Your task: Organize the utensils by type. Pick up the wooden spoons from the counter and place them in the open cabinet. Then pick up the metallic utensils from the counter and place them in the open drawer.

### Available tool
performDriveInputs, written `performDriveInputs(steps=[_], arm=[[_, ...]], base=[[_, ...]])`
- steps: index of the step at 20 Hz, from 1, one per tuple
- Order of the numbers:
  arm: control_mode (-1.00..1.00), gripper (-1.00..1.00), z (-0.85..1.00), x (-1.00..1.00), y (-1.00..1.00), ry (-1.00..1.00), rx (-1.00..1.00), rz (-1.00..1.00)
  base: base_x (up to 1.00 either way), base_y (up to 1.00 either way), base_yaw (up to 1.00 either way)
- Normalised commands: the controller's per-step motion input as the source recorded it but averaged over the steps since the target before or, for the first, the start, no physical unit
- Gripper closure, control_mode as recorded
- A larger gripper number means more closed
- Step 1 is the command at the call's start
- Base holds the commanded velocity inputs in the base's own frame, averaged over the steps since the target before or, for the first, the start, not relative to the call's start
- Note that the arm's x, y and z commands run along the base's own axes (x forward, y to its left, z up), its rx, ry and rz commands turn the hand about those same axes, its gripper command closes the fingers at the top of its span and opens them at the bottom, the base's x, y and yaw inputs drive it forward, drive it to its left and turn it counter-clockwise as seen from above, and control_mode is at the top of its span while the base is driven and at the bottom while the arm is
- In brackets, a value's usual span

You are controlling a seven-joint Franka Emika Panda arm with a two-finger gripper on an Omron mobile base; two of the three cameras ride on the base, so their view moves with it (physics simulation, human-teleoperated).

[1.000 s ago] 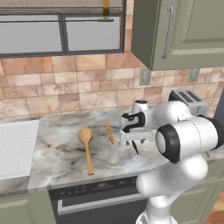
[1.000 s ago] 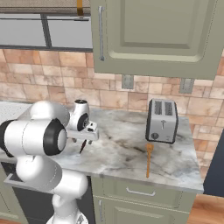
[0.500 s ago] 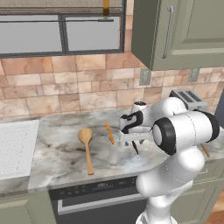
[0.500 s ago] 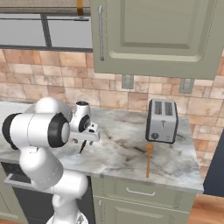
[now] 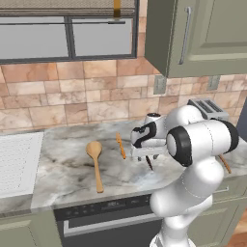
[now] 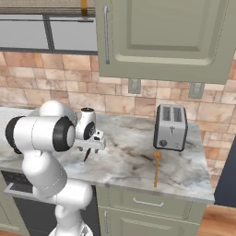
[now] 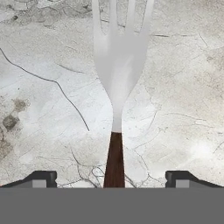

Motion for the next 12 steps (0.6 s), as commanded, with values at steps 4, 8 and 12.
performDriveInputs(steps=[4,8,12], arm=[[-1.00,-1.00,-0.23,0.01,0.00,0.00,0.00,0.00],[-1.00,1.00,-0.32,0.00,0.00,0.00,0.00,0.00],[-1.00,1.00,-0.34,0.00,0.00,0.00,0.00,0.00]], base=[[0.00,0.00,0.00],[0.00,0.00,0.00],[0.00,0.00,0.00]])
